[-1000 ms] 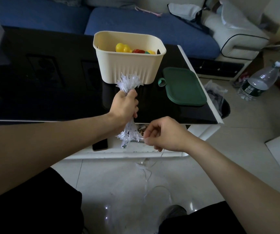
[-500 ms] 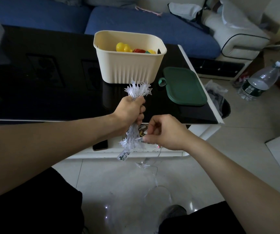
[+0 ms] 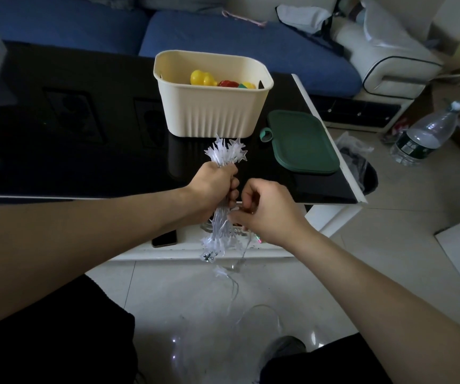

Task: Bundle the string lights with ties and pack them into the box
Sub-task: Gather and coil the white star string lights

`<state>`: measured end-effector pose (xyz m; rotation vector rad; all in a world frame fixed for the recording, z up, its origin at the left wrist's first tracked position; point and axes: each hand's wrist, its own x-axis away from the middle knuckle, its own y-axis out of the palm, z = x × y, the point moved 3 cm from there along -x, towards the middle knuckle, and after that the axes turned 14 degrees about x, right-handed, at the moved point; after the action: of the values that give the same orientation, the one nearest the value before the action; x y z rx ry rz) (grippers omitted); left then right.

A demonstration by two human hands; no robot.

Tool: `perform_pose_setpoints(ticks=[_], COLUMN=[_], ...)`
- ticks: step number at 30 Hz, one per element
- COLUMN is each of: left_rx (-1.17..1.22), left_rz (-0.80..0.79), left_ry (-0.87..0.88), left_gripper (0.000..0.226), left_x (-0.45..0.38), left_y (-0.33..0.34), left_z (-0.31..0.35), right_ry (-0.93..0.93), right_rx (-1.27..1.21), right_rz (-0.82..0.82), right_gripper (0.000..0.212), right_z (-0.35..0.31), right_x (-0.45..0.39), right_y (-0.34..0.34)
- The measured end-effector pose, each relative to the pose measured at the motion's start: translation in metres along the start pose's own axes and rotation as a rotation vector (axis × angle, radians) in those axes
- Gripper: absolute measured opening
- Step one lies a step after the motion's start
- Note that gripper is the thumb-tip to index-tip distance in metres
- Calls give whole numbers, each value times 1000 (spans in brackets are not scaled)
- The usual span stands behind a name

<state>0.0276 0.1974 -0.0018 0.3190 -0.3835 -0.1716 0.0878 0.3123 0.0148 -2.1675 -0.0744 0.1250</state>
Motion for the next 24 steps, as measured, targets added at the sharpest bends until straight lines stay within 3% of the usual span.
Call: perform_pose_setpoints(ticks=[11,15,20,24], left_rx=[-197,-317,-490,-463], left_rz=[33,9,-150,-219], left_ry=[-60,-94,-170,-243], left_gripper=[39,38,33,29], left_x=[0,1,7,11], left_y=[-7,-9,-10,-8], left_z=[-1,0,-4,-9], right_ry=[-75,-8,-5,30], right_rx=[42,-74,-291,-227], right_rz=[91,15,-291,-192], right_gripper=[49,51,42,48], right_z=[-6,-2,4,3], right_x=[-2,-4,2,2], right_y=[15,11,12,3])
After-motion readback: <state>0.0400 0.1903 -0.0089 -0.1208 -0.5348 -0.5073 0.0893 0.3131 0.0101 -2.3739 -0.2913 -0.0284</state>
